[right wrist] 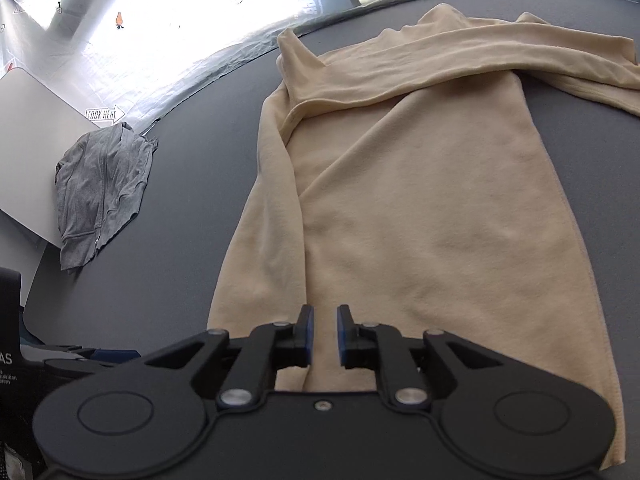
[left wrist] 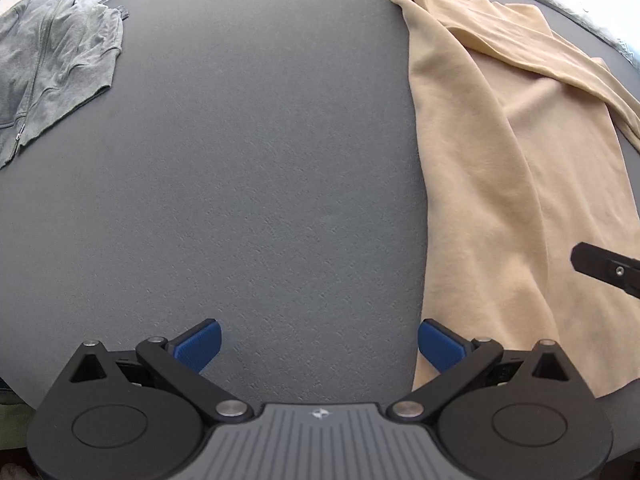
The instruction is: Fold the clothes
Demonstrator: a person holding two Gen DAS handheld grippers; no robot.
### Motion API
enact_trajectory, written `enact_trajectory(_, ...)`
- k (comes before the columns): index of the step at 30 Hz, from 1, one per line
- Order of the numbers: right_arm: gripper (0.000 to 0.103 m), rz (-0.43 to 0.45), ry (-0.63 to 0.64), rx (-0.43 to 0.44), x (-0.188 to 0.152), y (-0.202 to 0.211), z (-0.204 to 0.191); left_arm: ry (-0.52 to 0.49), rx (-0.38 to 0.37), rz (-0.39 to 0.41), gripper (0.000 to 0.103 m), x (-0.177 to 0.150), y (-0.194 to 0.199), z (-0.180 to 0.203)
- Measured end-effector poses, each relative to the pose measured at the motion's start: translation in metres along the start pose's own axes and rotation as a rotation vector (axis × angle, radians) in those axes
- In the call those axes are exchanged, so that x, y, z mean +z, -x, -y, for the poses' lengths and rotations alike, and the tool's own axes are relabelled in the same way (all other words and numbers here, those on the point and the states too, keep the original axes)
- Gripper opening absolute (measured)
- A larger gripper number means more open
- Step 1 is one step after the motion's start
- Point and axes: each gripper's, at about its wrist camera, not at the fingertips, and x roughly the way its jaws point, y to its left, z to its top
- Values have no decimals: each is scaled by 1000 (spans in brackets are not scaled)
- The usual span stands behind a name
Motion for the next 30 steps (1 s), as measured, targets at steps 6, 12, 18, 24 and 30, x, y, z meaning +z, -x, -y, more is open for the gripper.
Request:
enact_trajectory(6,23,120,-55,-105,43,15,40,32,13,59,103,53,1,-1)
enact_trajectory(12,36,254,-154,-255,95,24,95,-7,5,109,103,130,-11,14)
enact_trajectory(18,48,376,-228,-422,147,30,153,-73,11,159,103,227,-34,34)
enact_trajectory(24,57,353,-179,-557,182,7,199,-135,5,119,103,284,-91,70)
enact_trajectory(30,51,312,-204,-562,189,-9,221,-139,-45,107,103,296,-120,79)
